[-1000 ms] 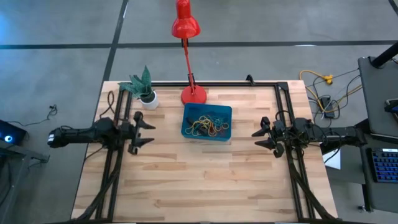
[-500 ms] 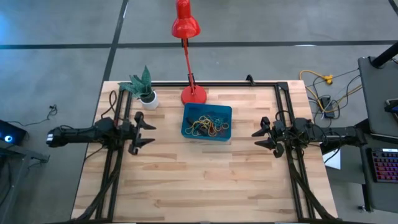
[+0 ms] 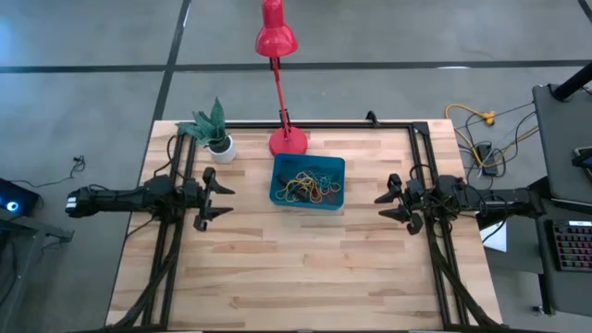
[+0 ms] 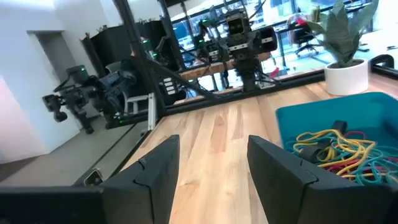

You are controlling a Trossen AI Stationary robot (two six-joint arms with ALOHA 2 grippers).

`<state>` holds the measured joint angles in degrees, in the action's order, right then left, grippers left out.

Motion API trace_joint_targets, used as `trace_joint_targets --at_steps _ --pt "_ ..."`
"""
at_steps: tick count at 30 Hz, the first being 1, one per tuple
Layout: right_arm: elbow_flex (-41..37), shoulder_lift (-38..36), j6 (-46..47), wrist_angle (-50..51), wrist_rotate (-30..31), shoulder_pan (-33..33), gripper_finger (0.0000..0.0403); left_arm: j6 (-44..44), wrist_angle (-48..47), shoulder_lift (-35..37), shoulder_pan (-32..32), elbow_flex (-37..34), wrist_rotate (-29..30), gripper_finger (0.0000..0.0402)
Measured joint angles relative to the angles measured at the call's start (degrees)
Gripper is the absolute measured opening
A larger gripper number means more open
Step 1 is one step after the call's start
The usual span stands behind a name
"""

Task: Pick and place rubber bands into bin
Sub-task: Return to Home Position

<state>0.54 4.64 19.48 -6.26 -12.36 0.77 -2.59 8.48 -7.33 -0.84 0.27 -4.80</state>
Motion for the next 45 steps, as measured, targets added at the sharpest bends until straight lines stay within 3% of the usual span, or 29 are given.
trace_joint_targets --at_steps 4,8,13,45 --pt "0.0 -2.8 -6.2 3.0 -8.4 0.2 0.0176 0.0 0.0 -0.9 0.0 0.0 0.1 0.0224" --pt "0.0 -4.6 -24.7 -0.5 -6.8 0.2 0.0176 0.0 0.1 -1.6 0.0 0.0 0.2 0.0224" --pt "0.0 -4.7 -35.8 -6.6 -2.2 0.3 0.0176 0.0 0.1 -2.5 0.0 0.0 0.2 0.0224" --pt "0.0 -2.2 -31.5 -3.0 -1.2 0.3 0.0176 0.0 0.0 -3.0 0.0 0.0 0.0 0.0224"
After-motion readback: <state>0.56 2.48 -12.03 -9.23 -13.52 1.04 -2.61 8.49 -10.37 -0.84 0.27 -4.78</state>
